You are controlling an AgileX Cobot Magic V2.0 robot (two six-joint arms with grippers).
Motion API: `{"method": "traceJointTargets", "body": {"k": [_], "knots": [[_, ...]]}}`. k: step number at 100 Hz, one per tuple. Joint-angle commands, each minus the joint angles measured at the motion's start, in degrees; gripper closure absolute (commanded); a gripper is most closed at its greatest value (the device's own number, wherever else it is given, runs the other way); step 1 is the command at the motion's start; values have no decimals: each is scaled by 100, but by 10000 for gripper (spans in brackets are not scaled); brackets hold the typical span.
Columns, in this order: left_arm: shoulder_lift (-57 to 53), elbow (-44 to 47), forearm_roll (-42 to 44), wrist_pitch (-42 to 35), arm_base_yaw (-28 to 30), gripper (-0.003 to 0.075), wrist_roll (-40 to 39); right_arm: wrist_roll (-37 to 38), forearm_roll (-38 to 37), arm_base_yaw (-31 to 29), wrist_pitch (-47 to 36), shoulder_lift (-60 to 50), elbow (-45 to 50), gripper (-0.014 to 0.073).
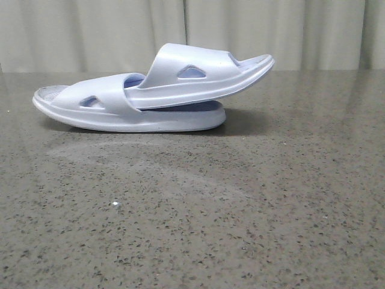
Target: Insert blue slippers together front up
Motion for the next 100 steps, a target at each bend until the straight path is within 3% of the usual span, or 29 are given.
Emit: {"method": "traceJointTargets", "body": {"k": [1, 57, 64, 74, 80, 89, 100], "knots": [[56, 52, -6, -395, -29, 705, -18, -10, 21, 6, -129, -18, -134, 683], [56, 52, -6, -395, -29, 705, -18, 98, -145, 6, -458, -18, -134, 683], [56, 52, -6, -395, -29, 705, -18, 1146, -1239, 6, -555, -18, -134, 683], [56, 52, -6, -395, -29, 705, -18, 3660, -4056, 6, -792, -18, -124, 683], [56, 52, -6, -395, -29, 705, -18, 4834, -5264, 6, -857, -18, -124, 683], [56, 52, -6, -395, -29, 705, -18, 5445, -6276, 6, -896, -107, -65, 683], [56, 52, -6, -395, -29, 705, -18, 5501, -6599, -20, -1061, -401, 211, 683]]}}
